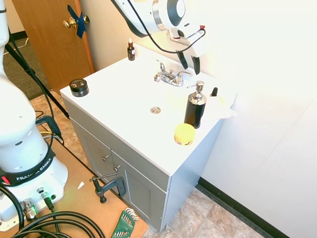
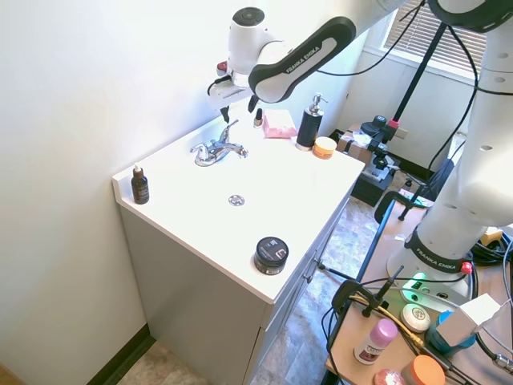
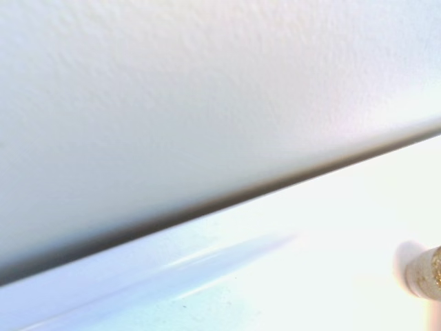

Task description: Turn on the cold water

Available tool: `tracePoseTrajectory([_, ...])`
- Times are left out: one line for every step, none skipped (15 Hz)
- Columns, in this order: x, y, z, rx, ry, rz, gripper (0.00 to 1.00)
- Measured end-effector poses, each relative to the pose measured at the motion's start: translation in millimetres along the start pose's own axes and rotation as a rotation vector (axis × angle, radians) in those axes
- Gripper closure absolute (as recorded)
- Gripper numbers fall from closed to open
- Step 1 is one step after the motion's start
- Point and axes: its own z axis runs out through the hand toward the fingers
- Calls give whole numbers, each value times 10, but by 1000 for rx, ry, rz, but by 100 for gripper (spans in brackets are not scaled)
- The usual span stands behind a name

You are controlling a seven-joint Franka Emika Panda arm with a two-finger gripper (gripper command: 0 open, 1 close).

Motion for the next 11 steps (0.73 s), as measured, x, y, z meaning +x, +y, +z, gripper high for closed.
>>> tracePoseTrajectory([-1,16,47,0,0,0,0])
tracePoseTrajectory([-10,40,77,-1,-3,0,0])
tracePoseTrajectory([-34,77,111,-10,-10,2,0])
tracePoseTrajectory([-55,115,126,-17,-22,7,0])
tracePoseTrajectory([-86,170,127,-23,-40,10,0])
tracePoseTrajectory([-141,252,117,-32,-62,5,0])
tracePoseTrajectory([-185,349,76,-38,-80,2,0])
tracePoseTrajectory([-205,433,0,-36,-97,-2,0])
tracePoseTrajectory([-239,513,-89,-32,-118,-12,0])
tracePoseTrajectory([-311,600,-184,-33,-156,-27,0])
tracePoseTrajectory([-405,682,-301,-26,-202,-50,0])
